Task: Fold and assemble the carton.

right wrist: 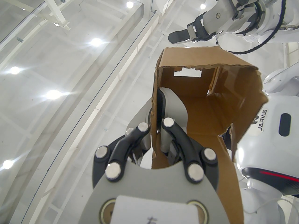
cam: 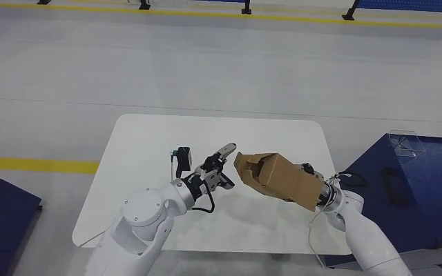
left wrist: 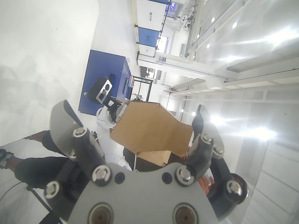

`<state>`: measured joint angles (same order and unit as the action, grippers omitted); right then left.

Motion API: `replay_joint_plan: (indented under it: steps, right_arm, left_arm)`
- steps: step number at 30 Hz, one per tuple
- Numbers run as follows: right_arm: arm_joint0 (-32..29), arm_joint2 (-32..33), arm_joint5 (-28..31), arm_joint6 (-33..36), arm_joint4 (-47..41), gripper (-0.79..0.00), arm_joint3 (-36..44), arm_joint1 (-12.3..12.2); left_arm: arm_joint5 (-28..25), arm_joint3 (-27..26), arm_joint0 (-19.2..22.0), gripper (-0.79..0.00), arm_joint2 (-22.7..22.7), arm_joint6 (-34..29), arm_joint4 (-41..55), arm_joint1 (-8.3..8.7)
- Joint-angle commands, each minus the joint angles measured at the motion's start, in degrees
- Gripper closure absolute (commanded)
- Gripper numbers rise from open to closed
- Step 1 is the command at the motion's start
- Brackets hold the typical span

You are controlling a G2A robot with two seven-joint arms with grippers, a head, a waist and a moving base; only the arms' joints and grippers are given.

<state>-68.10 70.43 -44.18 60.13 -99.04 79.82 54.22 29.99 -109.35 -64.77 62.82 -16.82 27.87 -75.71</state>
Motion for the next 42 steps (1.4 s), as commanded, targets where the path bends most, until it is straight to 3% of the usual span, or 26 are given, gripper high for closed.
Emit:
replay_joint_plan:
  steps: [1, 8, 15, 19, 25, 42]
  right_arm:
    - [0.0, 0.0, 0.0, 0.0, 0.0, 0.000, 0.0, 0.0]
    - [-0.4, -0.2, 0.4, -1.6, -0.6, 0.000, 0.7, 0.1]
    - [-2.0, 0.0, -0.7, -8.1, -7.0, 0.000, 3.7, 0.9]
    - [-2.8, 0.6, -2.2, -7.5, -5.4, 0.000, 5.5, 0.9]
    - [-4.2, 1.5, -2.1, -3.0, -1.7, 0.000, 6.8, 1.0]
    - [-6.0, 0.7, 0.3, 0.2, 4.3, 0.000, 9.7, 0.7]
  left_arm:
    - [0.0, 0.0, 0.0, -0.785, 0.0, 0.0, 0.0, 0.00]
    - [-1.9, -1.2, -0.8, -0.785, 0.3, -1.3, -1.4, 0.23]
    - [-8.0, -5.5, -8.5, -0.785, 10.6, -16.0, -7.1, 3.11]
    - [-9.7, -6.2, -9.8, -0.785, 13.2, -23.5, -10.7, 4.24]
    - [-11.9, -7.1, -9.7, -0.785, 12.5, -31.9, -14.3, 5.20]
    - [-10.6, -8.2, -9.0, -0.785, 9.5, -33.9, -14.0, 6.01]
